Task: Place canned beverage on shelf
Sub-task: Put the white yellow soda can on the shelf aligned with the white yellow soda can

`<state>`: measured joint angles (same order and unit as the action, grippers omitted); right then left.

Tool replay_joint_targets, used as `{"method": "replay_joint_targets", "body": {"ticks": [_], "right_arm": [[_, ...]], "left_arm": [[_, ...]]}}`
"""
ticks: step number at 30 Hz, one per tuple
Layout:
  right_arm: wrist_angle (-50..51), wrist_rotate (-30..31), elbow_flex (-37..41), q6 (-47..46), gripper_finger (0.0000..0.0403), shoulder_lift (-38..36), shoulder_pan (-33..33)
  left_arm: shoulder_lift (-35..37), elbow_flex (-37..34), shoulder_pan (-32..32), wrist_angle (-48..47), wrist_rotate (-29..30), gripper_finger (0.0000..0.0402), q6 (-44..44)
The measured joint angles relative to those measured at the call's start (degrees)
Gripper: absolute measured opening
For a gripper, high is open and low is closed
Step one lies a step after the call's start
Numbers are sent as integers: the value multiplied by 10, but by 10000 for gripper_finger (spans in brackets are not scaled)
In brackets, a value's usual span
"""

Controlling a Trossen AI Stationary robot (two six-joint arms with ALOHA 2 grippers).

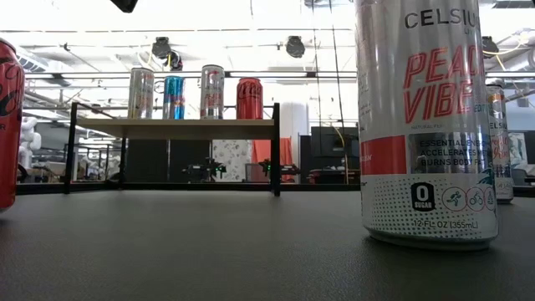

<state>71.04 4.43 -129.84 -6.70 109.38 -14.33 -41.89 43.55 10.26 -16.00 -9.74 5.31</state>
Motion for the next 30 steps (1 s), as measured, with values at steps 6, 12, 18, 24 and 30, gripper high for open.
{"method": "replay_joint_targets", "body": {"ticks": [6,12,18,24,30], "right_arm": [[-6,2,0,-1,263,0,0],[-6,0,0,-10,263,0,0],[-36,1,0,12,263,0,0],[-35,1,0,18,263,1,1],[-35,-1,0,19,263,1,1]], "left_arm": [[0,0,0,0,0,367,0],[0,0,0,0,0,367,3],[0,0,0,0,0,367,3],[0,0,0,0,0,367,3],[0,0,0,0,0,367,3]]}}
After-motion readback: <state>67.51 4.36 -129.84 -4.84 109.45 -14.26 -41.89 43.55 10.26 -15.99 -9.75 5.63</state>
